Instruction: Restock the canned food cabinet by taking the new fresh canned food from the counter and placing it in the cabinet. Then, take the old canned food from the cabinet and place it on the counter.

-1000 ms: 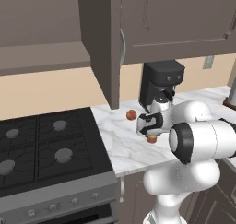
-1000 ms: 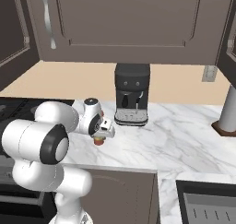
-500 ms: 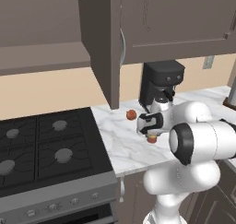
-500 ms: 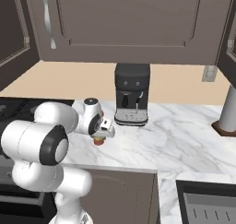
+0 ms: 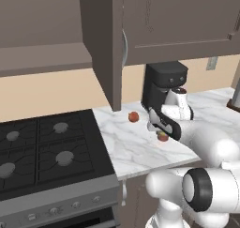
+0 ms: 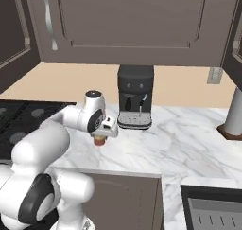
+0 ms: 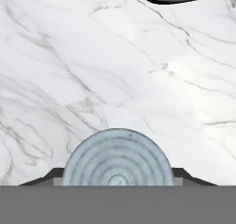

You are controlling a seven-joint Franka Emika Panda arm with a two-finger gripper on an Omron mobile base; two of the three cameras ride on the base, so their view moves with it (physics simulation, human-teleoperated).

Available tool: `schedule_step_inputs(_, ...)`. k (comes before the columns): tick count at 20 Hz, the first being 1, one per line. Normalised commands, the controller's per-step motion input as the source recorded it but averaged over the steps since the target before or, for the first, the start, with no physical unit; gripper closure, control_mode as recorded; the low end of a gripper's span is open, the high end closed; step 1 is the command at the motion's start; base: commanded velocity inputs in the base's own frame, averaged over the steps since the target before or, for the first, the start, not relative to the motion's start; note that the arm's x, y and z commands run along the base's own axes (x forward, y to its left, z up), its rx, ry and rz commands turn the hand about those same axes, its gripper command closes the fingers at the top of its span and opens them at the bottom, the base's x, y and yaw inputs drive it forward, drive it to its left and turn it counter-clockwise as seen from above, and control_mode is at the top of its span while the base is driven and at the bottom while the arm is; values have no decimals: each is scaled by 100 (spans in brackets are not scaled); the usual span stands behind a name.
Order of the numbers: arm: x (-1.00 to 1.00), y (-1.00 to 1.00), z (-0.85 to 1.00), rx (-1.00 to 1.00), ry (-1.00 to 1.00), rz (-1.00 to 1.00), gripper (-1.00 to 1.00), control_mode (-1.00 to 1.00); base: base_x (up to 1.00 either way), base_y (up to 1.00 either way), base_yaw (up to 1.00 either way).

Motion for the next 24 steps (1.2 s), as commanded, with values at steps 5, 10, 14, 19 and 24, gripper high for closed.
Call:
schedule_step_inputs(5, -74, -7, 100, 0, 0, -4, 100, -100, 0, 0, 0)
schedule_step_inputs(10, -93, -1, 100, 0, 0, -4, 100, -100, 0, 0, 0)
schedule_step_inputs(14, -100, -3, 91, 0, 0, -2, 100, -100, 0, 0, 0)
schedule_step_inputs(19, -99, -13, 40, 0, -20, 0, 100, -100, 0, 0, 0)
schedule_step_inputs(24, -44, -1, 5, 0, -14, 0, 100, -100, 0, 0, 0)
